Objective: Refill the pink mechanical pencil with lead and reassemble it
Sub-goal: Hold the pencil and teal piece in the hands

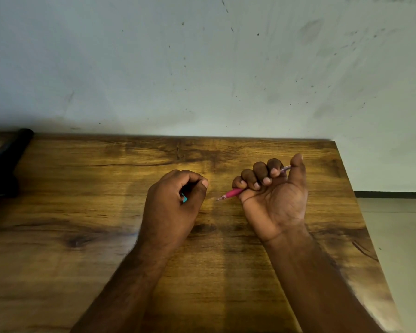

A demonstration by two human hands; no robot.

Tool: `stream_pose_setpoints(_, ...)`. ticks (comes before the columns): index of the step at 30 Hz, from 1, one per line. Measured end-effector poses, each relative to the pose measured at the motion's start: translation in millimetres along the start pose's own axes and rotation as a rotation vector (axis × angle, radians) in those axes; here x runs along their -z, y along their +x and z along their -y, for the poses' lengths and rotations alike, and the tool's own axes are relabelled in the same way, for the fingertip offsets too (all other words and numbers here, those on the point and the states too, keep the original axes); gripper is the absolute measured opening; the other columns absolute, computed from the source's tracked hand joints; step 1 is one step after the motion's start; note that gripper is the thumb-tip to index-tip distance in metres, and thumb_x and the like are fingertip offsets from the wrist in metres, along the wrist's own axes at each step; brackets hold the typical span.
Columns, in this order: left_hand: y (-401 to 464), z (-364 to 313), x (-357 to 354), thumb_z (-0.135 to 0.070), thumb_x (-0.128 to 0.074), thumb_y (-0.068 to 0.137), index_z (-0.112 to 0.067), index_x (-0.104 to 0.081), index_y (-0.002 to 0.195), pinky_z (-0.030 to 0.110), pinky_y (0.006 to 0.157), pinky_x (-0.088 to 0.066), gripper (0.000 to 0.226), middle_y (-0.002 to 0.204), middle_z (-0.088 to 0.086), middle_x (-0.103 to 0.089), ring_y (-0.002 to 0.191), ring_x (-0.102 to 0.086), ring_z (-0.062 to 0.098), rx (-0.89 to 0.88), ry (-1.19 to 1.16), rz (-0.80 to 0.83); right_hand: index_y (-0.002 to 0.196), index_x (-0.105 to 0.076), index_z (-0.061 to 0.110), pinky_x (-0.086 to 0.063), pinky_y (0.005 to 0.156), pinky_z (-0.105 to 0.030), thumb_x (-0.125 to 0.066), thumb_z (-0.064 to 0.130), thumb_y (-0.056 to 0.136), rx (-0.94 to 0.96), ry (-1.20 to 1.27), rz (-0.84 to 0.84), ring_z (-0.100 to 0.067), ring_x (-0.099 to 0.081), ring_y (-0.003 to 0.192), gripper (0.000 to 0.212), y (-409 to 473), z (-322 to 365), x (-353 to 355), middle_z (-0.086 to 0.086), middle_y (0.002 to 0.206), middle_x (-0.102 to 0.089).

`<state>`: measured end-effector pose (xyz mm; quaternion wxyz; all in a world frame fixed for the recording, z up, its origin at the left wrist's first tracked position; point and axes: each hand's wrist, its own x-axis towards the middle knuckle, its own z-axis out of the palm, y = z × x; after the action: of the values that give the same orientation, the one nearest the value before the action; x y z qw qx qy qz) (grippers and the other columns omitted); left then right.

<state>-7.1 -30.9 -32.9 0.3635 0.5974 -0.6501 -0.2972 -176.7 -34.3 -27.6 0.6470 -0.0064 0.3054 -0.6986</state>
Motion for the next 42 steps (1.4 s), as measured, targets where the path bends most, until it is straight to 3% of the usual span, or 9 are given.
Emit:
stream_pose_setpoints(4,0.2,1.2,-0.7,-0.027,-0.069,0.093,-0.022,-0.075,0.092,0.023,0.070,-0.053,0.008,0.084,-0.015,-0.068,0.081,-0.064,0.003,-0.011,0.009,0.002,0.060,-0.042,0.018,-0.032,0.061,-0.033,-0.042,0.050,0.104,0.007,-0.017,-0.005,-0.015,-0.026,0.056,0.054,-0.6,0.0,1.1,0.002,0.054,-0.031)
stream_pose_setpoints(8,0.3,1.9,-1.1,-0.027,-0.069,0.093,-0.023,-0.075,0.092,0.021,0.070,-0.053,0.008,0.084,-0.015,-0.068,0.082,-0.064,0.003,-0.004,0.004,0.009,0.062,-0.044,0.018,-0.032,0.061,-0.033,-0.042,0.058,0.102,-0.006,-0.005,0.001,-0.014,-0.027,0.056,0.057,0.2,-0.4,0.9,0.002,0.056,-0.032)
stream_pose_setpoints(13,0.6,1.3,-1.4,-0.028,-0.068,0.093,-0.023,-0.075,0.092,0.020,0.070,-0.052,0.009,0.084,-0.015,-0.068,0.082,-0.064,0.002,-0.004,0.010,0.016,0.060,-0.042,0.018,-0.032,0.061,-0.033,-0.043,0.048,0.103,0.012,-0.019,-0.001,-0.015,-0.026,0.056,0.052,0.6,-0.7,0.2,0.002,0.054,-0.030)
stream_pose_setpoints(18,0.4,2.2,-0.5,-0.027,-0.069,0.093,-0.023,-0.075,0.091,0.021,0.070,-0.053,0.007,0.084,-0.014,-0.068,0.083,-0.064,0.003,-0.001,0.004,0.013,0.069,-0.053,0.018,-0.033,0.064,-0.034,-0.036,0.062,0.100,-0.034,0.023,0.030,-0.015,-0.033,0.059,0.057,2.1,-0.6,1.1,0.001,0.063,-0.037)
stream_pose_setpoints(22,1.2,1.8,-0.6,-0.028,-0.069,0.093,-0.023,-0.075,0.092,0.020,0.071,-0.053,0.008,0.085,-0.015,-0.068,0.083,-0.064,0.002,-0.001,0.002,0.015,0.083,-0.056,0.019,-0.041,0.074,-0.035,-0.038,0.047,0.106,-0.029,0.040,0.062,-0.017,-0.045,0.068,0.041,4.2,-1.3,5.6,-0.001,0.075,-0.047)
stream_pose_setpoints(25,0.9,1.5,-0.4,-0.028,-0.069,0.093,-0.024,-0.075,0.092,0.021,0.071,-0.053,0.008,0.085,-0.015,-0.068,0.083,-0.064,0.002,0.003,0.000,0.015,0.085,-0.055,0.021,-0.047,0.078,-0.035,-0.046,0.047,0.100,0.019,0.024,0.081,-0.016,-0.051,0.069,0.031,4.5,-1.3,5.0,0.000,0.081,-0.054)
stream_pose_setpoints(28,0.9,1.0,-0.3,-0.027,-0.069,0.093,-0.024,-0.075,0.092,0.025,0.072,-0.054,0.007,0.085,-0.015,-0.068,0.082,-0.064,0.002,0.005,-0.002,0.016,0.086,-0.055,0.021,-0.042,0.071,-0.033,-0.051,0.045,0.094,0.069,0.002,0.079,-0.013,-0.044,0.062,0.025,3.5,-0.2,4.1,0.002,0.074,-0.051)
stream_pose_setpoints(33,0.5,0.1,-0.2,-0.027,-0.069,0.094,-0.022,-0.075,0.091,0.032,0.071,-0.056,0.008,0.084,-0.013,-0.068,0.081,-0.064,0.004,0.001,-0.017,0.009,0.077,-0.057,0.018,-0.035,0.065,-0.033,-0.042,0.050,0.103,0.048,0.044,0.031,-0.015,-0.036,0.060,0.043,4.9,5.2,4.9,0.002,0.063,-0.040)
stream_pose_setpoints(42,0.3,0.5,0.2,-0.026,-0.069,0.094,-0.022,-0.075,0.091,0.029,0.071,-0.055,0.008,0.084,-0.014,-0.068,0.081,-0.064,0.004,-0.003,-0.020,0.012,0.070,-0.048,0.020,-0.034,0.066,-0.033,-0.038,0.045,0.102,0.042,0.062,0.032,-0.015,-0.033,0.059,0.042,4.7,6.6,3.4,0.003,0.063,-0.035)
